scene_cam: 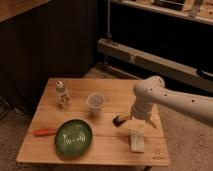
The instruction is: Place the white sponge in the ceramic cup
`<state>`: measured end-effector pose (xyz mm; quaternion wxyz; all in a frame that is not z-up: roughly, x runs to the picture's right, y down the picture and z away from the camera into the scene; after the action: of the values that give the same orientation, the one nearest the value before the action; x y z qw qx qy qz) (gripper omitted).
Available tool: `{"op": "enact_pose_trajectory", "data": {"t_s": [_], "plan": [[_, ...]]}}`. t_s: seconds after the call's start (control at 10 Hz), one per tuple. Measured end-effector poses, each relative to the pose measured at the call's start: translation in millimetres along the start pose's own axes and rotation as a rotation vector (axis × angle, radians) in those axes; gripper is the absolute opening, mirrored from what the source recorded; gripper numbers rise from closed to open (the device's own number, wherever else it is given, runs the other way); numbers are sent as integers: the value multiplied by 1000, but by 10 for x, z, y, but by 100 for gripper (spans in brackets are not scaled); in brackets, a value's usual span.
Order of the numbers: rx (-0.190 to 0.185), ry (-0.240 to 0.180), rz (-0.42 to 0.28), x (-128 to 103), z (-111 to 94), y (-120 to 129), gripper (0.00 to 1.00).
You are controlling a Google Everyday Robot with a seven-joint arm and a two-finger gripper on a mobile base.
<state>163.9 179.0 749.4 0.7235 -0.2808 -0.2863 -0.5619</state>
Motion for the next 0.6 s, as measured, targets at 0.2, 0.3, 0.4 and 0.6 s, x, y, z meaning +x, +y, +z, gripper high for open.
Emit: {"op": "enact_pose_trajectory", "data": {"t_s": [0.2,0.3,0.4,0.6], "plan": [[104,-42,-4,6,64,71,100],[139,-46,-3,16,125,55,100],[141,-49,2,31,268,54,100],[85,-41,14,38,469,71,100]]}}
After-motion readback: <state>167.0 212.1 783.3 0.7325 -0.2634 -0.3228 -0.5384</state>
